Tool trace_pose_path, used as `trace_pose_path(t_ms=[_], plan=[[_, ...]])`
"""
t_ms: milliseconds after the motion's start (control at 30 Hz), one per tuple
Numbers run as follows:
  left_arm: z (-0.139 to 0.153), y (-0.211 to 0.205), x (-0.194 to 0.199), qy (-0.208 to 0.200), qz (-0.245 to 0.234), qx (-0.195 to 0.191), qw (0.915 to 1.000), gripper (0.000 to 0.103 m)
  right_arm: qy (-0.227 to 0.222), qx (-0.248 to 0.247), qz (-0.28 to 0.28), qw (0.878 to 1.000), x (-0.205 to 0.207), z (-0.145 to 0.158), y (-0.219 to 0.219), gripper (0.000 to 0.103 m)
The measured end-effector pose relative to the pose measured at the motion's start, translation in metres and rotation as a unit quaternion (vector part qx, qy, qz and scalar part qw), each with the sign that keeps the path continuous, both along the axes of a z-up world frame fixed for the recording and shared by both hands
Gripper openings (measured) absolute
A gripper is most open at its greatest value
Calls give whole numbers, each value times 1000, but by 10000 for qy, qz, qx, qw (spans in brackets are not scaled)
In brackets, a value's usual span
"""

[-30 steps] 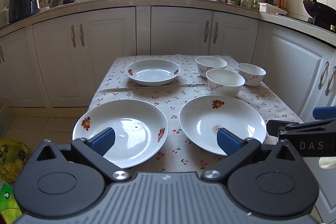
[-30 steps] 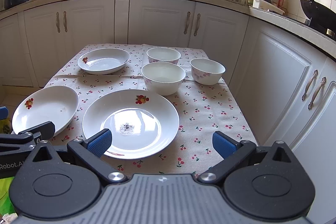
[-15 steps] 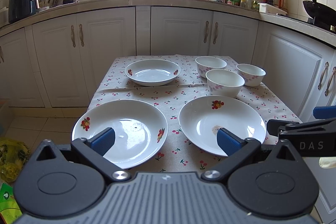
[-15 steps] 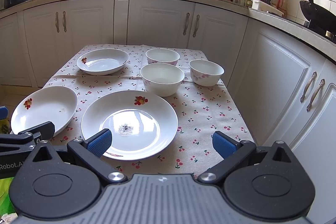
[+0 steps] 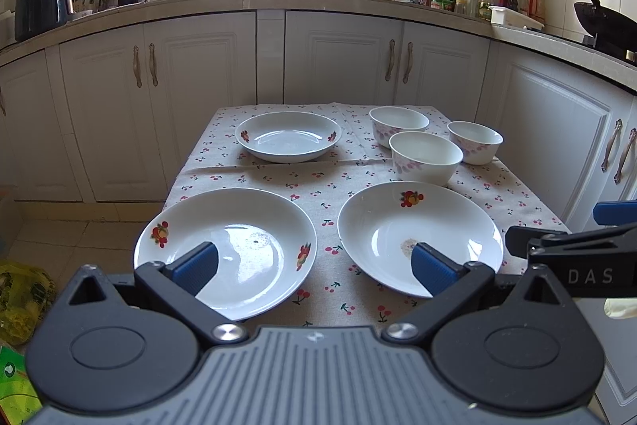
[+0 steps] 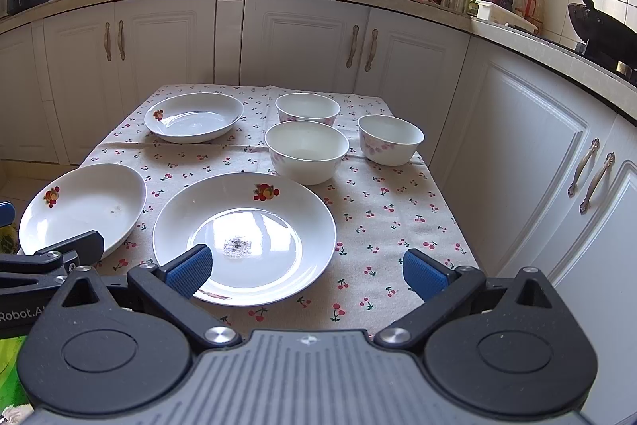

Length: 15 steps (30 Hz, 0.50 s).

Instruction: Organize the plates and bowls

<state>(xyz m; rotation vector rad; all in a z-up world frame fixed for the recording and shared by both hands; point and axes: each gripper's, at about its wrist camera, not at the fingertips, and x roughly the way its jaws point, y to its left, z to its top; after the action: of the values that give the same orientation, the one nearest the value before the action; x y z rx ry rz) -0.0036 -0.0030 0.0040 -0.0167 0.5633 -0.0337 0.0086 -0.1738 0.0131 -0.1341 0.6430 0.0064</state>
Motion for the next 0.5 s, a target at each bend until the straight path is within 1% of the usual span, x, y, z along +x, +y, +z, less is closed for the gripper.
trace_pose_path(t_ms=[500], plan=[[-1, 4, 3, -64, -68, 0, 10000, 102, -1, 3, 100, 9999, 4, 1, 0, 103]])
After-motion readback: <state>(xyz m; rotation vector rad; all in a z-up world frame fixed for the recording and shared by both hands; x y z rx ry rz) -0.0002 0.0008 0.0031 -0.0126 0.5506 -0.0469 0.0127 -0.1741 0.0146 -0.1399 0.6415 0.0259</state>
